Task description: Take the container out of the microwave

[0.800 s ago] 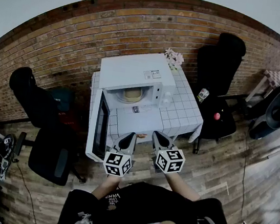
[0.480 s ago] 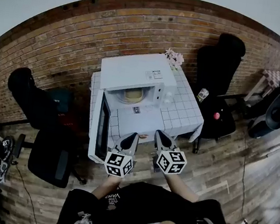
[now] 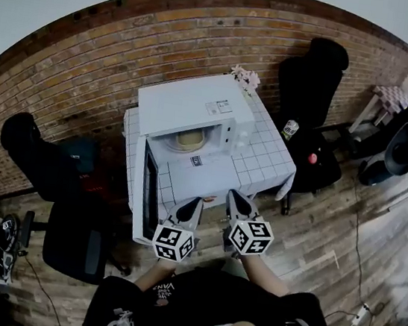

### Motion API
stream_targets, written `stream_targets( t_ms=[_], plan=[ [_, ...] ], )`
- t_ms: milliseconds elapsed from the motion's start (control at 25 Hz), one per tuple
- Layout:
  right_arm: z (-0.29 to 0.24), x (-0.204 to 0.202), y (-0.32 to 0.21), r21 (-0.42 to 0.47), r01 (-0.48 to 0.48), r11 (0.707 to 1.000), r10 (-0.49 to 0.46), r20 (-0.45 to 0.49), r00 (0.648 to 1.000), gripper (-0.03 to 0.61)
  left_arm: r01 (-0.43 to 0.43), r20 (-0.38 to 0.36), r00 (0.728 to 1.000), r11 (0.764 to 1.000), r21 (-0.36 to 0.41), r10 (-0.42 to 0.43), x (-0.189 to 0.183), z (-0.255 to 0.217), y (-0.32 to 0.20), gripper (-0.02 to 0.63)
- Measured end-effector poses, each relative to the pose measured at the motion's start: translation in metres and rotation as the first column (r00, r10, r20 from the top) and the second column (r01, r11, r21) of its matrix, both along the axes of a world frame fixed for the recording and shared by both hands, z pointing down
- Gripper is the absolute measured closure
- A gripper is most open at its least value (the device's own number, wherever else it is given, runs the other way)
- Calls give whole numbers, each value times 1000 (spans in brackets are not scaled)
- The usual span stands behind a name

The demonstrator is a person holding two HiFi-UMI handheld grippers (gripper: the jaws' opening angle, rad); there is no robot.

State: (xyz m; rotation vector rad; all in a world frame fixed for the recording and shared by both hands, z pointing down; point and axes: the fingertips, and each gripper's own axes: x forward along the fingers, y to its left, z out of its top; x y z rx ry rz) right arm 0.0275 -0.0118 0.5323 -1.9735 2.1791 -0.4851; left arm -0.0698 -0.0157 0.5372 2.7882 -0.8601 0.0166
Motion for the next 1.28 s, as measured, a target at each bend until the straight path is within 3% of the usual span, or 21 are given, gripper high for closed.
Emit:
stream_targets(
  t_ms=[240, 600, 960, 1280],
  plan=[
    [5, 22, -24, -17, 28, 999, -28, 7, 1000, 574, 48, 1, 999, 999, -4, -48, 17, 0, -25, 604],
    [12, 50, -63, -50, 154, 987, -155, -10, 988, 574, 186, 3, 982, 982, -21, -186, 43, 5, -62, 603],
    [16, 71, -95, -60, 270, 961, -271, -17, 962, 574, 307, 6, 952, 951, -32, -307, 64, 11, -83, 603],
    [25, 90, -102, -74, 334, 940, -336, -21, 942, 574, 418, -3, 908, 906, -64, -419, 72, 23, -92, 603]
  ],
)
